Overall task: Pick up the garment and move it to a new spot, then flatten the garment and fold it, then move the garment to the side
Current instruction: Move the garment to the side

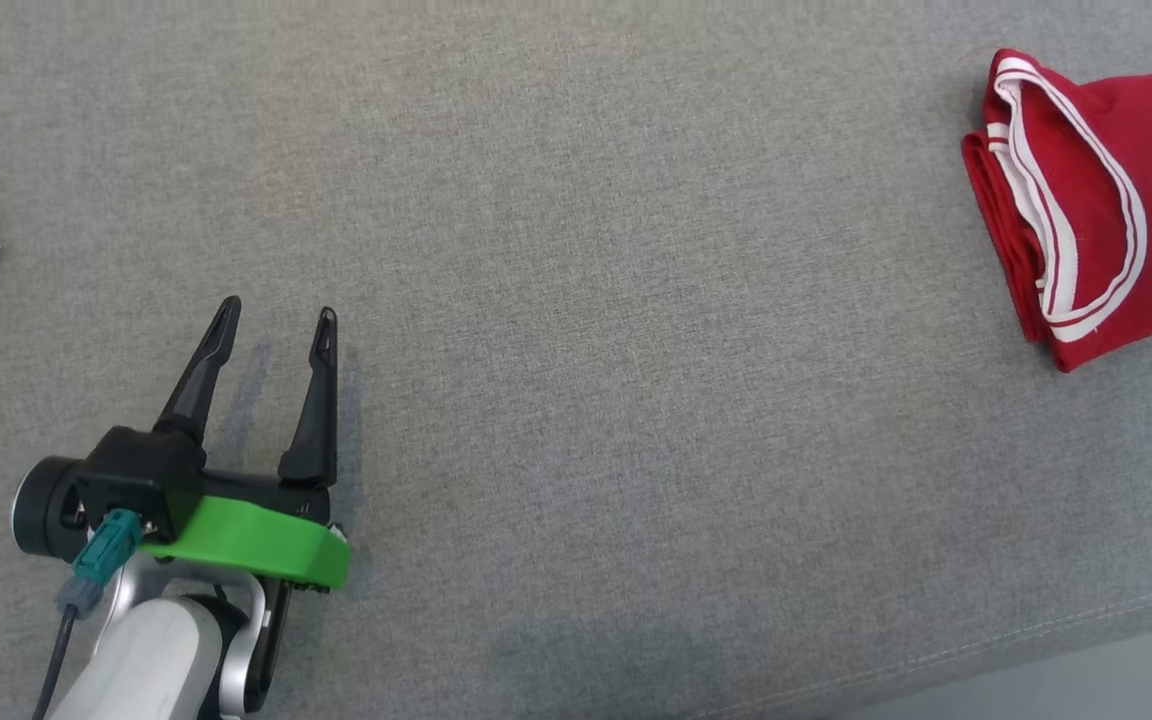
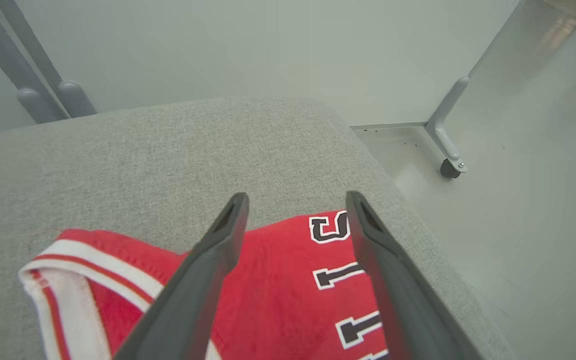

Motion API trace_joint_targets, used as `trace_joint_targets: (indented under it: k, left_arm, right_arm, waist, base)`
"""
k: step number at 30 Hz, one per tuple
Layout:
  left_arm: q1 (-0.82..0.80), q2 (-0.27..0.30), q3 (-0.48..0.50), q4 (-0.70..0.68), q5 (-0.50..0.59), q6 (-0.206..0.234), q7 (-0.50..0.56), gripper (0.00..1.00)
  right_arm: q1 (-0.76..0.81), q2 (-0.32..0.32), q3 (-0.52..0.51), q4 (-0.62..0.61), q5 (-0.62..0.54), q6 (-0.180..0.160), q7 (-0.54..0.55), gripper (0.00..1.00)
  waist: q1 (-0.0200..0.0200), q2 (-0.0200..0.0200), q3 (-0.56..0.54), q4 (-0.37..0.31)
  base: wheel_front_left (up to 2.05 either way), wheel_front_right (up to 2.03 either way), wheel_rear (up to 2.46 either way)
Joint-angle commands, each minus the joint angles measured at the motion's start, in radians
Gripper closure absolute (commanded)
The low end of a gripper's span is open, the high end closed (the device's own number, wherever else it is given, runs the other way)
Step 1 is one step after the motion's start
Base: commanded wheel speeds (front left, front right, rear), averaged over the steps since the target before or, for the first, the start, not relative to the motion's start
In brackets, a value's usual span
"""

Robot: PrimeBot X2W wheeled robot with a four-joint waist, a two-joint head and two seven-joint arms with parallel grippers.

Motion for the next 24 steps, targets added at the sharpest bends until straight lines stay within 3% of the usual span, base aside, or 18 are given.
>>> trace_joint_targets:
  k: [1, 14, 24]
  left_arm:
    - [0.004, -0.005, 0.002, 0.011, -0.007, -0.001, -0.010, 0.00]
    - [0.044, -0.045, 0.027, 0.115, -0.065, -0.006, -0.077, 0.00]
    - [0.112, -0.064, 0.082, 0.213, -0.133, -0.032, -0.112, 0.00]
  right_arm:
    - [-0.001, 0.009, 0.016, -0.018, -0.002, -0.001, -0.013, 0.00]
    - [0.132, 0.068, 0.208, -0.249, 0.094, -0.001, -0.067, 0.00]
    - [0.356, 0.138, 0.219, -0.439, 0.121, -0.002, -0.098, 0.00]
  waist:
    - [0.0000, 0.0000, -0.050, -0.003]
    - [0.0000, 0.0000, -0.253, 0.035]
    - [0.0000, 0.0000, -0.391, 0.080]
  base:
    - [0.00, 0.00, 0.00]
    - [0.00, 0.00, 0.00]
    - [0.00, 0.00, 0.00]
